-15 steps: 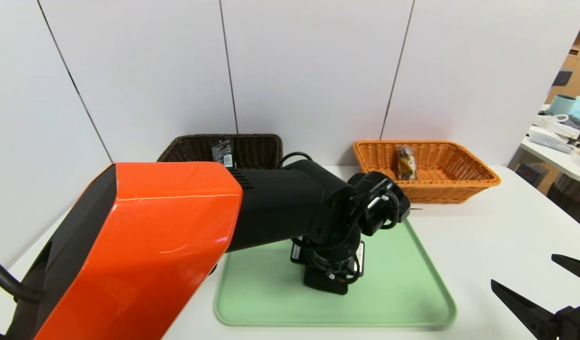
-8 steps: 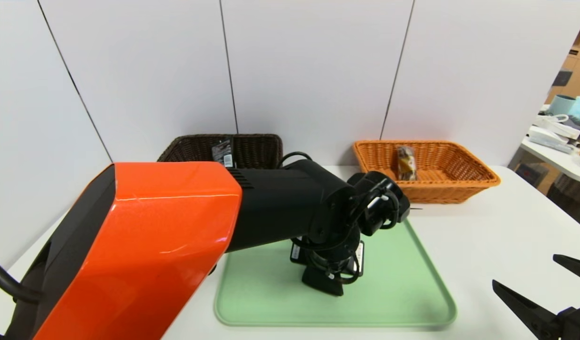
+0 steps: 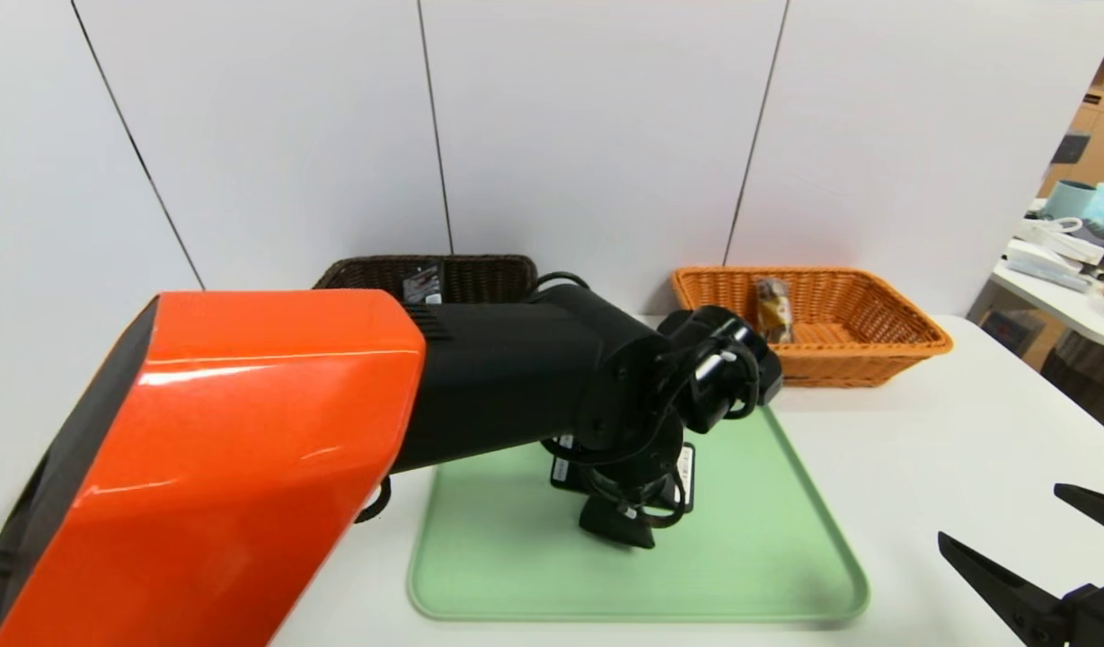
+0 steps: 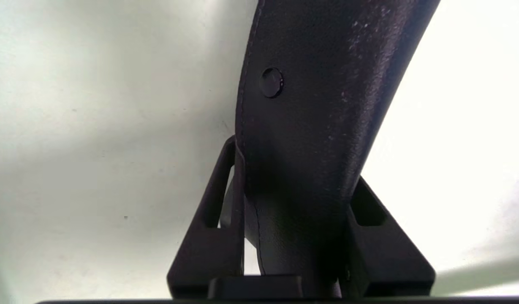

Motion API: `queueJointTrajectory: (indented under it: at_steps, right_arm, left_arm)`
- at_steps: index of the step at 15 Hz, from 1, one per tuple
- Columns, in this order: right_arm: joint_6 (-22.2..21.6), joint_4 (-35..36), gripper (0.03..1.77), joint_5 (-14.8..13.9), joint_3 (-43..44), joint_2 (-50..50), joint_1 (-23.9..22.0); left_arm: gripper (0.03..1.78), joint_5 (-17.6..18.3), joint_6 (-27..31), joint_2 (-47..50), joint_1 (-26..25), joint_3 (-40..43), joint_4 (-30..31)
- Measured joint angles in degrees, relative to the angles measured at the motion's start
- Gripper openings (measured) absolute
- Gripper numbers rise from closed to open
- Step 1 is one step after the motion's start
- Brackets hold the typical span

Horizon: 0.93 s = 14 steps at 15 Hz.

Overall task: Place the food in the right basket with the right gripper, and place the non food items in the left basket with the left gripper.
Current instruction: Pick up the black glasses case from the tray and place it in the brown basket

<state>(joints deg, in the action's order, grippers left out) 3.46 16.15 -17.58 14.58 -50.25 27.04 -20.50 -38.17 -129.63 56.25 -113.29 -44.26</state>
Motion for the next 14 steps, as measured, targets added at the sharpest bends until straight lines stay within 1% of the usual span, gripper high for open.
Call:
queueJointTrajectory:
  at_steps: [2,7,8,12,13,14]
  right_arm:
    - [0.06,-0.01,1.7,0.09,0.0,-0.07,0.0]
    - [0.17,-0.04,1.7,0.17,0.13,-0.51,0.0]
    - [0.2,0.02,1.7,0.17,0.18,-0.68,0.0]
    - [0.17,0.16,1.7,0.2,0.24,-1.45,0.0]
    - [0.17,0.18,1.7,0.17,0.27,-1.6,0.0]
    - [0.2,0.16,1.7,0.13,0.29,-1.82,0.0]
  left_arm:
    - [0.56,-2.1,0.22,1.9,0.0,0.0,0.06]
    - [0.54,-11.15,2.78,9.73,0.0,0.22,1.46]
    - [0.54,-13.56,3.19,11.52,0.0,0.45,1.52]
    - [0.52,-18.58,3.67,16.13,-0.22,1.24,1.62]
    - [0.52,-20.29,3.86,16.8,-0.85,1.46,1.6]
    - [0.51,-21.03,4.08,17.34,-1.82,1.6,1.66]
